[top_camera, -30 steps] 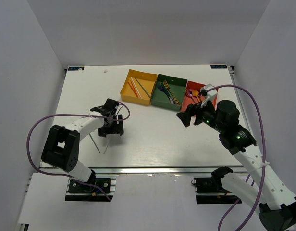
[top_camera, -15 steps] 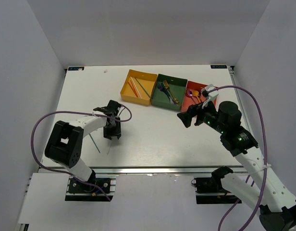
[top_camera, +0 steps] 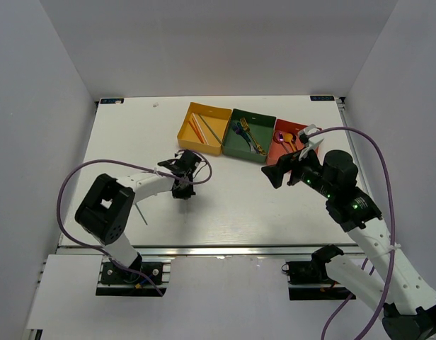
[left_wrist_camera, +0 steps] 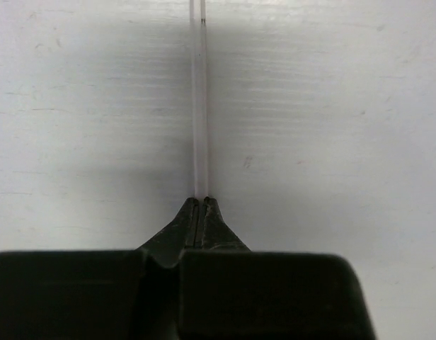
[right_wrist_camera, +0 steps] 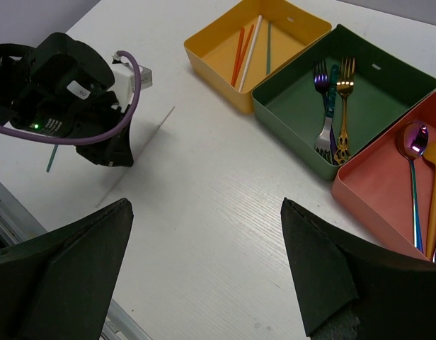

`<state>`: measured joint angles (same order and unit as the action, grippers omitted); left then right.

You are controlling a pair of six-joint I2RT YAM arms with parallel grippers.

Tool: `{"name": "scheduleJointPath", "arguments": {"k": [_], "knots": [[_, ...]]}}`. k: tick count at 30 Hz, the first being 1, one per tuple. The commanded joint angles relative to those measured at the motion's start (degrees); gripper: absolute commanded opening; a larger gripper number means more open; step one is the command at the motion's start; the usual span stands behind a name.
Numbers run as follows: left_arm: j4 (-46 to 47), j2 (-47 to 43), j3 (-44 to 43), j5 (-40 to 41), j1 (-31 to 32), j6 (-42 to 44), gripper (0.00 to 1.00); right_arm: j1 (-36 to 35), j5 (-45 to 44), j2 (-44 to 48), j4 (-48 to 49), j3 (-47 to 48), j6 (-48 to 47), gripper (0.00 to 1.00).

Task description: Sort the eating utensils into containers

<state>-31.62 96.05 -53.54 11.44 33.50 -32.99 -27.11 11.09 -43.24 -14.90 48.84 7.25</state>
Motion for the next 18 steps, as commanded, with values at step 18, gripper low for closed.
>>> {"name": "scheduleJointPath", "arguments": {"k": [18], "knots": [[11.40, -13.64, -17.02, 7.89, 3.16, -14.91, 0.00, -0.04, -4.84, -0.96, 2.41, 1.96, 0.75, 0.89]]}}
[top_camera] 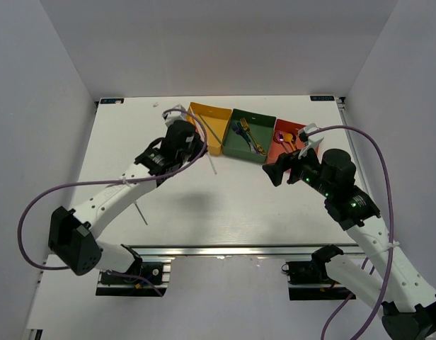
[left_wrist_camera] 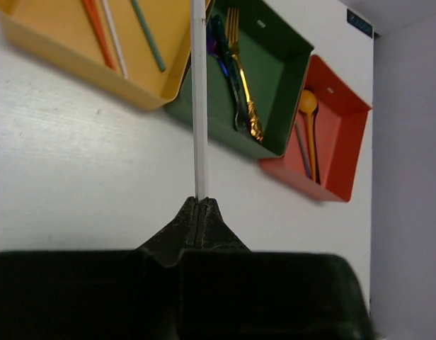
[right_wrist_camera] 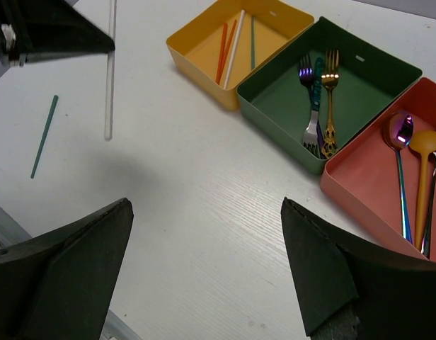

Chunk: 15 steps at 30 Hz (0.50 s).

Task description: Sort the eating utensils into containers

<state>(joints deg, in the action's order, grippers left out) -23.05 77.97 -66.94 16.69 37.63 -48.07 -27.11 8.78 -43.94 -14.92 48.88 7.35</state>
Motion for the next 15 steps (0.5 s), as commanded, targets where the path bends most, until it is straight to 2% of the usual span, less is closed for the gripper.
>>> {"name": "scheduleJointPath", "arguments": {"k": [1, 3, 8, 15], "knots": [[3.18, 6.47, -7.73, 1.43, -1.93, 0.00, 0.00, -0.04, -2.88, -0.61, 2.70, 1.74, 0.82, 0.89], [4.94, 12.51, -12.32, -0.16, -4.57, 0.09, 0.00, -0.04, -3.59, -1.40, 2.96, 1.74, 1.08, 0.89], [2.84, 27.12, -31.37, -2.27, -10.99, 1.93, 0.00, 0.04, -3.77, -1.67, 3.05, 1.22, 1.70, 0.89], [1.96, 43.92, -46.34, -5.18, -15.39, 5.18, 0.00, 0.04, -4.29, -1.58, 2.44, 0.95, 0.47, 0.89]]}}
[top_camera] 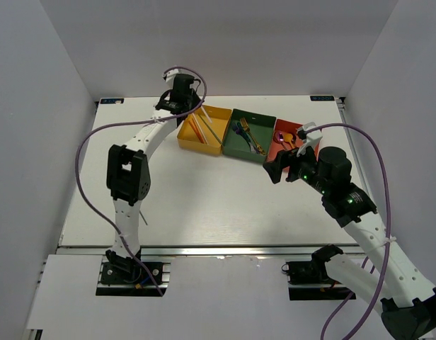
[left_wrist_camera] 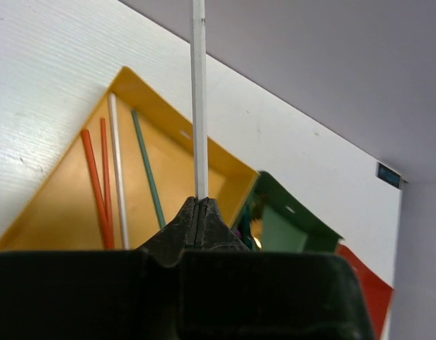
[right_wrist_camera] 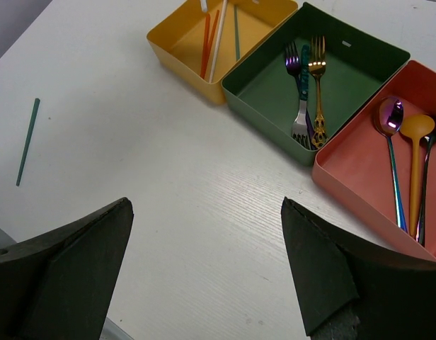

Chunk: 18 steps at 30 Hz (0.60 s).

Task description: Sort the eating utensils into containers

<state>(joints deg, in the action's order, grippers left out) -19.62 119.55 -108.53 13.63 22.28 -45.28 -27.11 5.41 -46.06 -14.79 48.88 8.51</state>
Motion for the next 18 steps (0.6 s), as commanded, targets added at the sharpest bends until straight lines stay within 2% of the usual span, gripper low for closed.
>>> {"name": "scheduleJointPath", "arguments": {"k": [1, 5, 6, 9, 10, 13, 17, 18], "knots": [[-2.00, 3.58, -5.89, -2.55, -0.13, 2.56, 0.00, 0.04, -1.01, 0.54, 1.87, 1.04, -0.87, 0.89], [-2.44, 7.71, -8.71, -4.92, -0.31, 2.21, 0.01, 0.04, -1.72, 0.54, 1.69, 1.21, -1.74, 0.89], [-2.18, 7.72, -8.02, -5.01, -0.22, 1.95, 0.06, -0.04, -1.72, 0.45, 1.69, 1.39, -1.83, 0.89], [-1.83, 6.67, -4.78, -4.58, -0.31, 1.33, 0.28, 0.04, -1.19, 0.27, 1.69, 1.57, -1.75, 0.89], [-1.48, 6.32, -4.06, -4.92, -0.31, 1.42, 0.47, 0.04, -1.02, 0.27, 1.86, 1.57, -1.75, 0.89], [-3.14, 4.48, -2.57, -3.36, -0.22, 1.51, 0.74, -0.04, -0.58, -0.08, 2.13, 1.74, -1.66, 0.89], [-5.07, -2.72, -0.72, 2.35, -0.31, 3.08, 0.93, 0.04, -0.05, -0.08, 2.13, 1.83, -1.48, 0.89], [-6.21, -4.48, -0.63, 4.54, -0.31, 3.79, 0.95, 0.04, -0.14, 0.01, 2.13, 1.83, -1.48, 0.89]]}}
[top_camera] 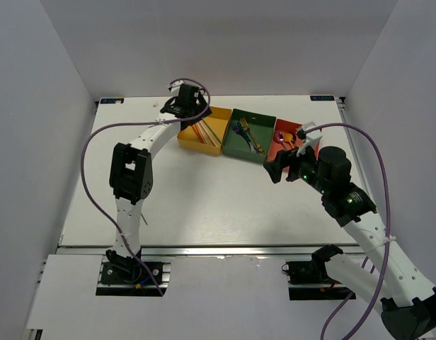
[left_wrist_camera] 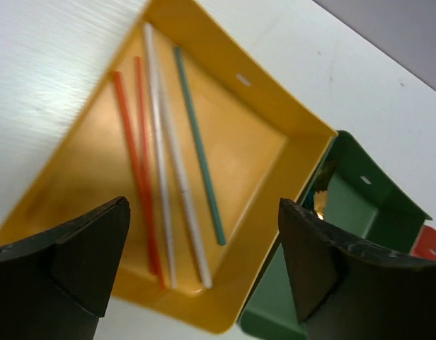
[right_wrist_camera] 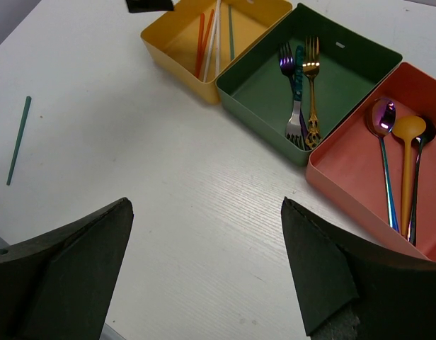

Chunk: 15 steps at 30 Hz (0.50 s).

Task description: Sort the eating utensils into containers

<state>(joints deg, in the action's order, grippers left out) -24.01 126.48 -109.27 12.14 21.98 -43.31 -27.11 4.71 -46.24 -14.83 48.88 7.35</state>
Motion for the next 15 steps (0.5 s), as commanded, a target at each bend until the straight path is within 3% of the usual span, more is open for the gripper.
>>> {"name": "scheduleJointPath", "arguments": {"k": [1, 4, 8, 10, 13, 15], "knots": [[-6.09, -14.99, 0.11, 11.88, 0.00, 2.35, 0.97, -0.04, 0.65, 0.27, 2.17, 1.74, -0.32, 0.89], [-14.54, -20.37, 2.56, 20.18, -0.62, 2.79, 0.98, -0.04, 0.91, 1.24, 2.35, 1.31, -0.41, 0.89], [-19.48, -33.18, 18.08, 30.27, -3.59, 2.36, 0.98, 0.04, 2.22, 2.21, 3.14, -0.19, 0.02, 0.89], [-21.96, -36.72, 23.90, 28.66, -7.37, -0.28, 0.98, -0.04, 3.54, 2.12, 3.05, -0.37, 0.29, 0.89], [-18.97, -41.74, 35.95, 16.72, -17.64, 1.29, 0.98, -0.04, 6.36, 1.77, 2.79, -0.72, 0.12, 0.89], [-19.93, -41.32, 40.26, 12.92, -19.68, 2.53, 0.98, -0.04, 6.98, 1.85, 2.88, -0.89, 0.03, 0.89]]}}
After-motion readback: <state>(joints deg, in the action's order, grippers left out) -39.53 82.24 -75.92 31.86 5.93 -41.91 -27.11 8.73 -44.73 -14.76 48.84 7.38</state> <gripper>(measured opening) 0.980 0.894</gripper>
